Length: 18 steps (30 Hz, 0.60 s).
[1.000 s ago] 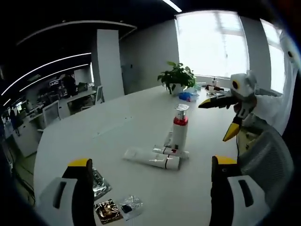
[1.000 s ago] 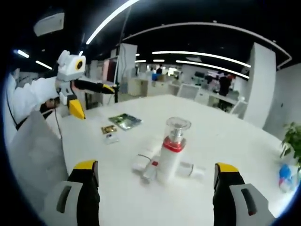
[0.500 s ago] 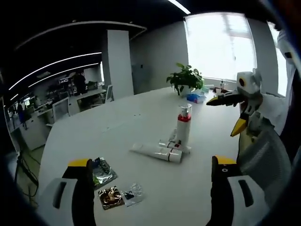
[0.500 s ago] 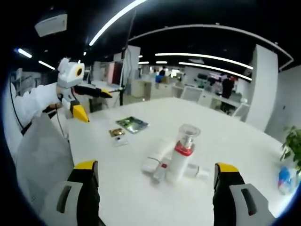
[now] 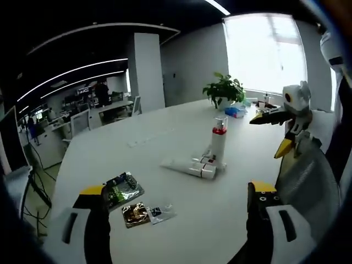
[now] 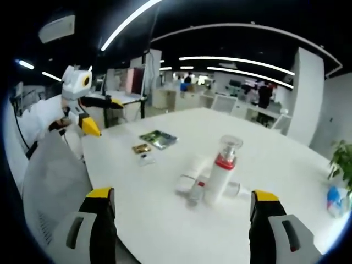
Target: Arrange the skincare products in the storage area until every visible bottle or jar stands upright without overlapping.
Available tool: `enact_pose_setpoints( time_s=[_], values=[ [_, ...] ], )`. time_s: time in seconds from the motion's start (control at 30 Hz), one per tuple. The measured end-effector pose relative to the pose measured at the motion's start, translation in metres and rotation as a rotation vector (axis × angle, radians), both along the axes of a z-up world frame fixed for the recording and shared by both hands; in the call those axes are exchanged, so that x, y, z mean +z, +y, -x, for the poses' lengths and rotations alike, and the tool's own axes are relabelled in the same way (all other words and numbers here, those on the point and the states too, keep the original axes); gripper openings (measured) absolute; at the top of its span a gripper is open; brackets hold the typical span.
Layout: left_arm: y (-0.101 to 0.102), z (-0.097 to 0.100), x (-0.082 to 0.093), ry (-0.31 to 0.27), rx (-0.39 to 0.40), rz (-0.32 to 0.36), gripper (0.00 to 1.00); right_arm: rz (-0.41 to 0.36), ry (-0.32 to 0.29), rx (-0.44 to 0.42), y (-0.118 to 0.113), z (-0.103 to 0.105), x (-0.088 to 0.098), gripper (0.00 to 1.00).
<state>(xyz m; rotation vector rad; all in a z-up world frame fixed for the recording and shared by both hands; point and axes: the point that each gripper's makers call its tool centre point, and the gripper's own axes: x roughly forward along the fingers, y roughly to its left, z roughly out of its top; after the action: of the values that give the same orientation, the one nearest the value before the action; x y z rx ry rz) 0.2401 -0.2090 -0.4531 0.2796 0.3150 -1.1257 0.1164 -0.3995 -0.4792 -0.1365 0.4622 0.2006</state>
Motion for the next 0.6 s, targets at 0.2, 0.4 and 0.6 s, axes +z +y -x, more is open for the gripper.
enact_pose_setpoints(
  time_s=[0.2, 0.4, 0.6],
  values=[
    [0.008, 0.009, -0.005, 0.016, 0.017, 0.02, 0.99, -0.007, 0.024, 0.007, 0.002, 0.004, -0.006, 1.0],
    [0.015, 0.018, -0.012, 0.037, 0.024, 0.017, 0.99, -0.008, 0.032, 0.004, 0.001, 0.005, -0.008, 1.0],
    [0.019, 0.017, -0.015, 0.047, 0.046, 0.031, 0.99, -0.009, 0.038, 0.005, 0.003, 0.005, -0.008, 1.0]
  ],
)
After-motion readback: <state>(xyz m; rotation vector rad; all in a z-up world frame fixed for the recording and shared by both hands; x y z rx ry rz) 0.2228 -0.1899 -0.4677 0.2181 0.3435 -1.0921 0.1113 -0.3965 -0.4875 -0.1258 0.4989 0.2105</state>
